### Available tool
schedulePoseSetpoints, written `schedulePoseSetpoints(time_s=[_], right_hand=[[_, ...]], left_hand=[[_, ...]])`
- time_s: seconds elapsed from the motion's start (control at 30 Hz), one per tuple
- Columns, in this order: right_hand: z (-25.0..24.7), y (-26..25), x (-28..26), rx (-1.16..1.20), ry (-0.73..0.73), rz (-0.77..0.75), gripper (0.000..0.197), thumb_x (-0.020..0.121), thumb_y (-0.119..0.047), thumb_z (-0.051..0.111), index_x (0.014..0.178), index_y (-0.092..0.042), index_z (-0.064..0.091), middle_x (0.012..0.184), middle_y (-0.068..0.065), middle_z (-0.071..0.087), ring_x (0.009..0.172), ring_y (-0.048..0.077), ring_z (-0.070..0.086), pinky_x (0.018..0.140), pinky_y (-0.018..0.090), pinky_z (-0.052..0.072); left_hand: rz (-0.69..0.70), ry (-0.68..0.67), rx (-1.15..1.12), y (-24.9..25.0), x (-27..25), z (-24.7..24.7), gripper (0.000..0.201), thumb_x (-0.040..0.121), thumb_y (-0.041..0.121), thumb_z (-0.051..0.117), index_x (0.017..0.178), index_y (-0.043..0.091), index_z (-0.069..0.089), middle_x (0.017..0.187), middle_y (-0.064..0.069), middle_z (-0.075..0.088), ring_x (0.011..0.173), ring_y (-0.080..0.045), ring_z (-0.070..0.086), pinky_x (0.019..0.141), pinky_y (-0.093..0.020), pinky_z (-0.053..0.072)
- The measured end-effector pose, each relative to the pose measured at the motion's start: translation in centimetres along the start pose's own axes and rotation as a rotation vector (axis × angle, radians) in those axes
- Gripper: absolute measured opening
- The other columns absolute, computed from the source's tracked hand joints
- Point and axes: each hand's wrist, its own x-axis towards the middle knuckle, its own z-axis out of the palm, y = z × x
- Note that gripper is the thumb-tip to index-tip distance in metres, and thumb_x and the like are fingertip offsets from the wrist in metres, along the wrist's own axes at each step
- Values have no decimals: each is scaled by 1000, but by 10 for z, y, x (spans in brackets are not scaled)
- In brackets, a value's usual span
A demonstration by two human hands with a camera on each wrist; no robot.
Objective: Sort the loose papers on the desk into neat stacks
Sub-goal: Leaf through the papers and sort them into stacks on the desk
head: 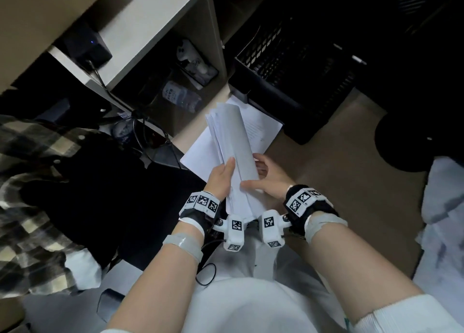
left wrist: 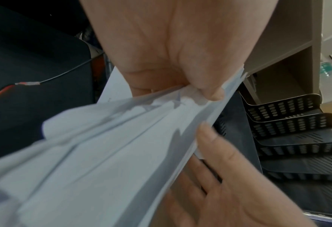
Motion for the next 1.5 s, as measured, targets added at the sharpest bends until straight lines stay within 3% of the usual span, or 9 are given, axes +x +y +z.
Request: schedulePoseSetpoints(time_s=[0.23, 0.37, 0.47, 0.57, 0.7, 0.87, 1.17, 1.37, 1.5], right_hand=[[-7, 14, -25, 182, 43, 46, 73, 75, -29, 85, 136, -35, 44, 117, -18, 60, 108, 1, 59, 97, 24, 46], [-11, 29, -34, 169, 305, 161, 30, 94, -20, 60, 122, -8, 64, 113, 5, 69, 104, 23, 66, 89, 30, 50], [-17, 52, -42, 154, 489, 283, 38, 101, -22, 47, 113, 10, 62, 102, 21, 67, 96, 35, 63, 79, 34, 47], [-17, 78, -47, 213, 500, 390, 28, 100, -25, 47, 89, -3, 61, 81, 12, 52, 71, 25, 51, 63, 30, 38], [-15, 105, -47, 264, 618, 483, 32, 95, -20, 48, 65, -9, 47, 65, 4, 46, 67, 23, 44, 65, 31, 36], [-18, 124, -49, 260, 677, 597, 27, 97, -21, 44, 81, -6, 59, 84, 11, 60, 72, 26, 53, 63, 31, 40], [-12, 110, -29, 271, 656, 601, 22, 101, -16, 41, 104, -3, 58, 111, 13, 64, 98, 32, 60, 83, 33, 46], [-17, 110, -28, 388, 652, 618, 30, 101, -9, 40, 125, 0, 56, 121, 13, 61, 95, 25, 54, 83, 32, 42], [-32, 127, -34, 452, 686, 541, 63, 74, -44, 61, 124, -6, 57, 122, 12, 65, 103, 31, 63, 94, 42, 52]], left_hand=[[2, -68, 179, -15, -1, 17, 56, 77, 48, 62, 86, -7, 67, 85, -22, 72, 77, -27, 67, 79, -50, 56], [-5, -66, 251, -15, -4, 27, 31, 84, 29, 60, 58, 15, 49, 58, -2, 51, 59, -20, 46, 58, -35, 40], [-20, -38, 241, -24, -1, 27, 32, 88, 24, 62, 61, 15, 46, 58, 1, 44, 58, -17, 41, 59, -30, 34], [-21, -38, 230, -29, -2, 28, 27, 85, 29, 64, 67, 11, 56, 63, -3, 52, 61, -17, 48, 61, -30, 39], [20, 24, 216, -36, -1, 29, 30, 80, 36, 62, 68, 11, 50, 65, -8, 45, 61, -16, 43, 61, -31, 36], [58, 186, 193, -35, 3, 8, 42, 92, 20, 64, 58, 13, 41, 58, -2, 45, 57, -17, 42, 59, -27, 35], [56, 176, 114, -37, 0, -3, 35, 91, 24, 64, 84, -10, 64, 79, -12, 67, 74, -20, 62, 73, -35, 52], [82, 152, 151, -25, -5, 13, 45, 95, 12, 60, 56, 15, 39, 45, 14, 44, 44, -2, 40, 49, -18, 34], [114, 95, 148, -14, -4, 29, 49, 91, 18, 63, 57, 21, 27, 52, 7, 29, 50, -12, 28, 50, -25, 24]])
